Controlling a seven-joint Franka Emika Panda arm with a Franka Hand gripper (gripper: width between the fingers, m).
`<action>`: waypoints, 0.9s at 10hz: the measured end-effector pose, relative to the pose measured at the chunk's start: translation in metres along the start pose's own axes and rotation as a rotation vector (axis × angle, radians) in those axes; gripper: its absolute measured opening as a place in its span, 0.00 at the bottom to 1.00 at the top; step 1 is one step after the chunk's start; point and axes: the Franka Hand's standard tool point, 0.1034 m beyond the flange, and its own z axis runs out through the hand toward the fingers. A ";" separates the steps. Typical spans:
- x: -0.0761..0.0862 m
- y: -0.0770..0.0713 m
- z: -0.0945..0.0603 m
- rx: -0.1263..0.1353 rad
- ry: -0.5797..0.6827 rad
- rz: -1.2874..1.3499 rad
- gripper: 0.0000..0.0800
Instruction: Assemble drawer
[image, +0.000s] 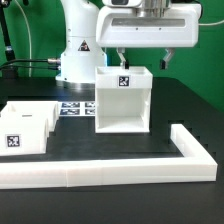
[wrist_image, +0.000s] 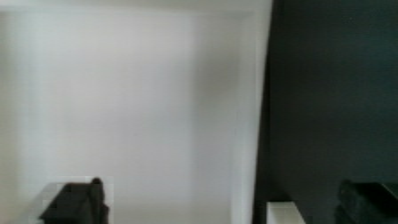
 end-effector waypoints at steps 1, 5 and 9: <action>-0.004 -0.001 0.004 0.003 0.005 -0.002 0.81; -0.005 -0.003 0.012 0.006 0.007 -0.009 0.81; -0.005 -0.003 0.012 0.006 0.006 -0.009 0.31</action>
Offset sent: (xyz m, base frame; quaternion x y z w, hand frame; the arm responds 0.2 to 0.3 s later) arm 0.0035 0.0007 -0.0068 0.0041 0.0169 -0.0064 0.9998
